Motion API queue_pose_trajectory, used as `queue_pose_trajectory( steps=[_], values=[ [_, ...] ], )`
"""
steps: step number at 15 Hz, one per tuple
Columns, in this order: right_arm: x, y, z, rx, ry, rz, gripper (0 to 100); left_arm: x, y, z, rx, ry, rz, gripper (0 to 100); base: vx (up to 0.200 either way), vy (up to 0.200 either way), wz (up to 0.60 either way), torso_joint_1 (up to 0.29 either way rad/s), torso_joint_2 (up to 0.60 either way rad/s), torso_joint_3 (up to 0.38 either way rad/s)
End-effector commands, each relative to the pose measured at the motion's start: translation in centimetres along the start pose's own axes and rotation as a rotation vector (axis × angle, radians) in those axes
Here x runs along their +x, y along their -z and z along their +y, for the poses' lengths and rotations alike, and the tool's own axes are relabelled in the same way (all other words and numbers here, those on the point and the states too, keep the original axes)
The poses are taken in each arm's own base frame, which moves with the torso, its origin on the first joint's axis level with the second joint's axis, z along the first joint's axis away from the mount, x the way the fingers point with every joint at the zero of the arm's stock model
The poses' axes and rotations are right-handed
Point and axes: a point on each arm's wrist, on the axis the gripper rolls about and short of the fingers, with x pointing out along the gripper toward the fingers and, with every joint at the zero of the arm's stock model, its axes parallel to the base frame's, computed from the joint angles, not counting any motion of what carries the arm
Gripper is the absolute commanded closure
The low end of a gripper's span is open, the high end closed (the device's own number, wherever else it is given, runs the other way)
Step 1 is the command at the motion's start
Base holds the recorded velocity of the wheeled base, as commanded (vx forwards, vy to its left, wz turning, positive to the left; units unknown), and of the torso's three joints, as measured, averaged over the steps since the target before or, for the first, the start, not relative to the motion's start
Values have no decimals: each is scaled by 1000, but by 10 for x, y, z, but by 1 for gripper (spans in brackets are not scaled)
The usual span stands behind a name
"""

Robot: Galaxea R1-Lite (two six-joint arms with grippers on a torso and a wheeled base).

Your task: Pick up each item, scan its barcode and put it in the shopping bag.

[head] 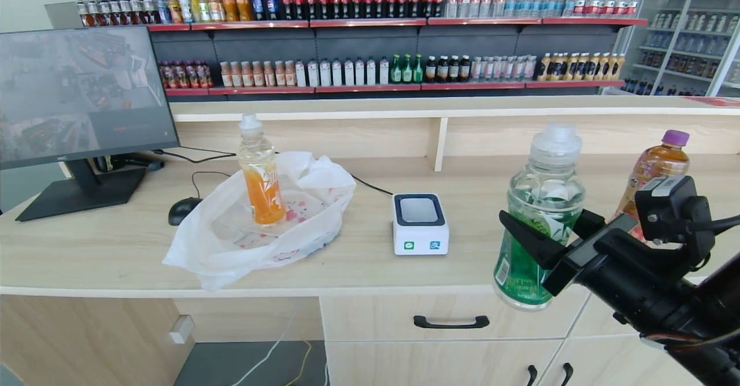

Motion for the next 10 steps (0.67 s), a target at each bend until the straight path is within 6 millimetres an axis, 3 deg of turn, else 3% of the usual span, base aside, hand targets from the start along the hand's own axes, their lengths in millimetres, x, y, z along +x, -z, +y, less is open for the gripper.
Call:
queue_pose_trajectory(
  steps=[1,4,6,10],
  values=[
    [-4,-1,0,0,1,0,100,0,0,0,-1,-1,0,0,0,200,0,-2,2,-2],
    [-13,3,-1,-1,5,29,100,0,0,0,1,-1,-1,0,0,200,0,2,2,4],
    [-8,9,-14,-71,65,51,100,0,0,0,1,-1,0,0,0,0,0,0,0,0],
    [-6,10,-15,-73,69,53,100,0,0,0,5,2,-1,0,0,0,0,0,0,0]
  ],
)
